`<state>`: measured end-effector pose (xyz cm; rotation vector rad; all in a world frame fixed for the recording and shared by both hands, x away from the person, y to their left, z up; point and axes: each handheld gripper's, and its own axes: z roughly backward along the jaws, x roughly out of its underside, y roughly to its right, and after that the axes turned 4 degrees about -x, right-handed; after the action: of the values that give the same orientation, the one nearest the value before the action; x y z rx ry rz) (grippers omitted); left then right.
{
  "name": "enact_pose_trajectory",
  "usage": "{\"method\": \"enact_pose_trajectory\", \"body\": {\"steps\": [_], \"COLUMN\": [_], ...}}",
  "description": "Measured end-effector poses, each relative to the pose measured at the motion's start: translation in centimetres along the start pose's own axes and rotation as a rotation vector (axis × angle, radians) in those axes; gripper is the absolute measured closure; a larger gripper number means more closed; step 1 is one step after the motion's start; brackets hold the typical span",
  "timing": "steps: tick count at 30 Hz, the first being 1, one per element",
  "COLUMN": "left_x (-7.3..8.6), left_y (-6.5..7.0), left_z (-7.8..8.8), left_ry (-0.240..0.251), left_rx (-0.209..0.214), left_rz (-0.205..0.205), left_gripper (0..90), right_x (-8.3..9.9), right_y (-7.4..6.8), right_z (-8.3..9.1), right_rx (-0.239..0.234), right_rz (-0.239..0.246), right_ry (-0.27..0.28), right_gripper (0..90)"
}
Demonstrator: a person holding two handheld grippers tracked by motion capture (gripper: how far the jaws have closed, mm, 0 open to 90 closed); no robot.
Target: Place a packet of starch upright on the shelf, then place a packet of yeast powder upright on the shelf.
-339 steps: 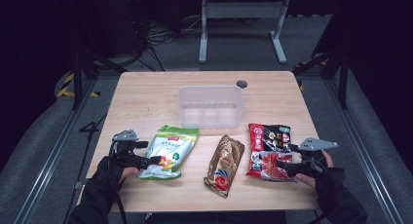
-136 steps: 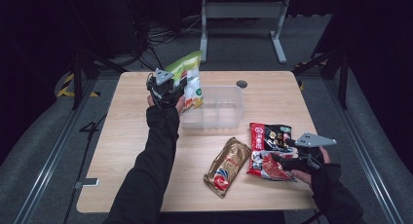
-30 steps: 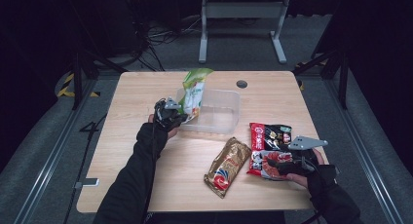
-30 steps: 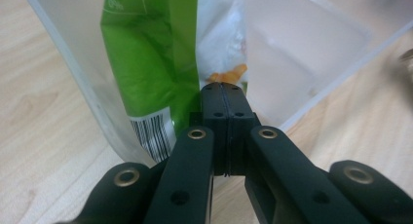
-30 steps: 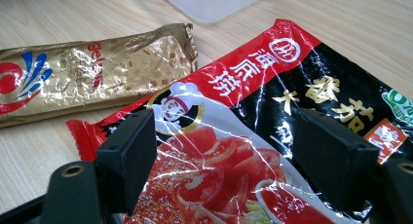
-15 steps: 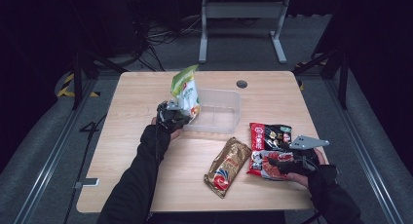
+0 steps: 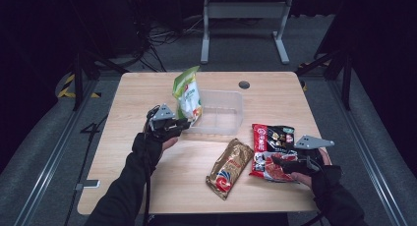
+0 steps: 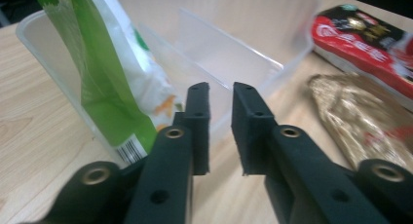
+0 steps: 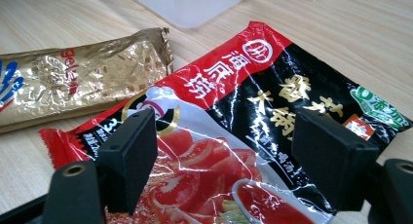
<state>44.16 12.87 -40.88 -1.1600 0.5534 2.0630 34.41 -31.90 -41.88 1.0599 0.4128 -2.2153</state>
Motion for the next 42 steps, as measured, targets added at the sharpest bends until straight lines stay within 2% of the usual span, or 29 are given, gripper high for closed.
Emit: {"method": "enact_pose_trajectory", "body": {"steps": [1, 4, 6, 8, 12, 14, 16, 17, 19, 21, 23, 28, 31, 35, 42], "left_x": [0.4, 0.9, 1.7, 2.5, 3.9, 4.5, 5.0, 5.2, 5.3, 5.4, 5.4, 5.5, 5.4, 5.2, 5.1], "left_y": [0.4, 0.8, 1.2, 1.6, 2.4, 2.7, 3.0, 3.1, 3.3, 3.6, 4.2, 5.4, 6.0, 6.7, 7.3], "left_z": [0.9, 1.9, 2.6, 3.2, 3.7, 3.7, 3.6, 3.6, 3.4, 3.2, 2.9, 2.0, 1.6, 1.0, 0.6], "left_ry": [0.005, -0.002, -0.025, -0.040, -0.091, -0.109, -0.139, -0.143, -0.150, -0.153, -0.171, -0.195, -0.206, -0.223, -0.220], "left_rx": [-0.013, -0.007, -0.020, -0.011, 0.022, 0.050, 0.059, 0.082, 0.102, 0.148, 0.157, 0.204, 0.217, 0.236, 0.227], "left_rz": [-0.015, -0.038, -0.058, -0.066, -0.082, -0.079, -0.069, -0.058, -0.047, -0.026, -0.046, -0.056, -0.065, -0.083, -0.103], "left_gripper": [70.3, 65.2, 58.0, 50.6, 34.8, 29.0, 26.3, 22.7, 21.3, 19.5, 19.2, 18.4, 17.9, 16.8, 16.7], "right_x": [0.0, -0.1, -0.2, -0.3, -0.4, -0.4, -0.5, -0.5, -0.7, -0.9, -1.3, -3.0, -3.7, -4.1, -5.4], "right_y": [0.0, -0.1, -0.2, -0.2, -0.4, -0.5, -0.7, -0.7, -0.9, -1.1, -1.4, -2.3, -2.8, -2.9, -3.2], "right_z": [0.0, 0.0, 0.0, -0.1, -0.4, -0.5, -0.5, -0.5, -0.7, -0.9, -1.1, -2.4, -3.6, -5.4, -8.1], "right_rx": [-0.002, -0.006, -0.010, -0.014, -0.021, -0.028, -0.033, -0.042, -0.050, -0.060, -0.073, -0.115, -0.152, -0.190, -0.216], "right_rz": [0.000, 0.002, 0.001, 0.003, 0.009, 0.015, 0.020, 0.019, 0.020, 0.020, 0.029, 0.056, 0.068, 0.044, 0.037], "right_ry": [0.000, 0.000, 0.002, 0.000, -0.006, -0.008, -0.012, -0.011, -0.014, -0.012, -0.013, -0.017, -0.052, -0.106, -0.154], "right_gripper": [25.8, 26.1, 26.5, 27.1, 30.4, 32.3, 34.7, 35.8, 35.8, 35.6, 35.4, 35.0, 33.9, 32.1, 30.0]}}
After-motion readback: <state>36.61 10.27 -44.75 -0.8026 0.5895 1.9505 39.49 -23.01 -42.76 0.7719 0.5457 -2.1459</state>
